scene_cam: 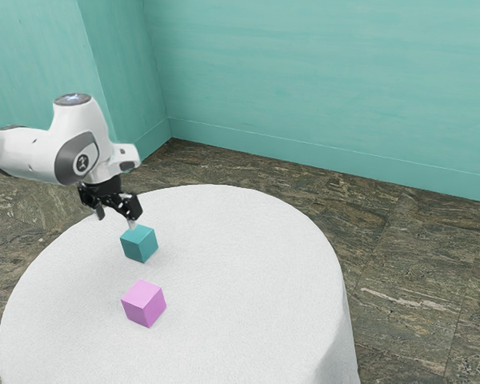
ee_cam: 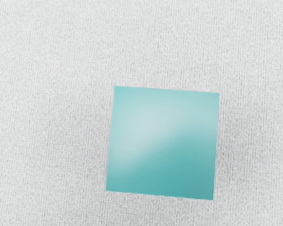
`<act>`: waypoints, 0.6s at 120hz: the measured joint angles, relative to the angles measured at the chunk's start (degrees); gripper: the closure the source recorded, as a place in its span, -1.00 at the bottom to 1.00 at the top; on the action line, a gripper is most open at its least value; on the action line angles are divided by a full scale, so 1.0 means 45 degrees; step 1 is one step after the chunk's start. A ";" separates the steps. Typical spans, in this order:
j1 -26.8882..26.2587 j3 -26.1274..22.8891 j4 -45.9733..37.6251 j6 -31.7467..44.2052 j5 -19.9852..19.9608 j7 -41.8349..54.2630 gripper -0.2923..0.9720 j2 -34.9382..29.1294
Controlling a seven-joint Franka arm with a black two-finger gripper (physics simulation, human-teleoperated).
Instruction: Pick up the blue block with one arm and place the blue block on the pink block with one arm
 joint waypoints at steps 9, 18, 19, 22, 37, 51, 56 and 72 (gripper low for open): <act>0.0036 -0.0011 0.0022 0.0287 -0.0143 0.0229 -0.54 0.0336; 0.0034 -0.0029 0.0066 0.0573 -0.0235 0.0431 -0.54 0.0648; 0.0033 -0.0029 0.0083 0.0606 -0.0242 0.0453 -0.54 0.0690; 0.0035 -0.0039 0.0162 0.0695 -0.0261 0.0515 -0.54 0.0824; 0.0027 -0.0091 0.0580 0.1025 -0.0356 0.0787 -0.54 0.1444; 0.0025 -0.0102 0.0631 0.1250 -0.0512 0.0996 -0.54 0.1736; 0.0031 -0.0106 0.0634 0.1324 -0.0548 0.1061 -0.54 0.1820; 0.0026 -0.0107 0.0651 0.1524 -0.0633 0.1242 -0.54 0.2026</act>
